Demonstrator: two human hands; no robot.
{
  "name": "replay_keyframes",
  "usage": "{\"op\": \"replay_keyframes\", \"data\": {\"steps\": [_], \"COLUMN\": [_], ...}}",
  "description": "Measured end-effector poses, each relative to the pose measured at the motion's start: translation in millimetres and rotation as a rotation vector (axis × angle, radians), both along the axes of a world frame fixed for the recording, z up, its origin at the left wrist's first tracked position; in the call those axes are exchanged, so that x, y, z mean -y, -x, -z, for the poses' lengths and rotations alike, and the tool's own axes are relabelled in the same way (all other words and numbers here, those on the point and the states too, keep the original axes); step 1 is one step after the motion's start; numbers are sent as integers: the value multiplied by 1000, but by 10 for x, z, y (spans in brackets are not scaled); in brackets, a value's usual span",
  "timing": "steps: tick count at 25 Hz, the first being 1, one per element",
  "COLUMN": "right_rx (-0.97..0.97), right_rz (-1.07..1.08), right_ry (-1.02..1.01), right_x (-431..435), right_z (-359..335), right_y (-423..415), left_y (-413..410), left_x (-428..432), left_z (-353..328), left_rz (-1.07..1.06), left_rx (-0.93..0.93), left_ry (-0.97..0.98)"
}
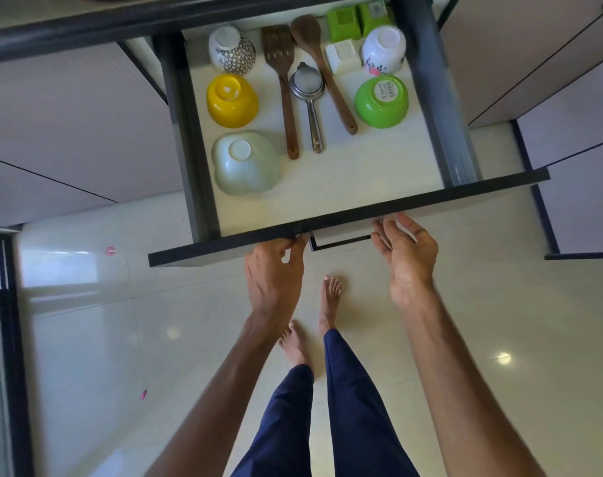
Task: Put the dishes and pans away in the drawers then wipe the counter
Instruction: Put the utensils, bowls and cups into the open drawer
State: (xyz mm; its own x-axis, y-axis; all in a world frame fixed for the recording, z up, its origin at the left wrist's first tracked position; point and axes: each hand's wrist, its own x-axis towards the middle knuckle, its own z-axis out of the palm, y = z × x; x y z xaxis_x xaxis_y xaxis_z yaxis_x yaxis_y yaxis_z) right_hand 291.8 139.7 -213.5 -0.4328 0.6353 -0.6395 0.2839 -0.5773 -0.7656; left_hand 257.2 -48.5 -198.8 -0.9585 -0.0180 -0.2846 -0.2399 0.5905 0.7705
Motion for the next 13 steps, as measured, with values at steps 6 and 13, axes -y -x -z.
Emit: {"op": "replay_keyframes", "data": {"steps": [6, 13], "right_rx": [193, -31], "right_rz": [-72, -92], "right_ry": [-168, 215], "right_x": [-100, -244], "right_z": [411, 488], "right_y": [536, 1310], "left_y": [590, 1377], "left_x": [-355, -592], "left_z": [546, 597], "left_rz": [-211, -360], "left_rx": [500, 478], "left_ry": [-353, -737]}}
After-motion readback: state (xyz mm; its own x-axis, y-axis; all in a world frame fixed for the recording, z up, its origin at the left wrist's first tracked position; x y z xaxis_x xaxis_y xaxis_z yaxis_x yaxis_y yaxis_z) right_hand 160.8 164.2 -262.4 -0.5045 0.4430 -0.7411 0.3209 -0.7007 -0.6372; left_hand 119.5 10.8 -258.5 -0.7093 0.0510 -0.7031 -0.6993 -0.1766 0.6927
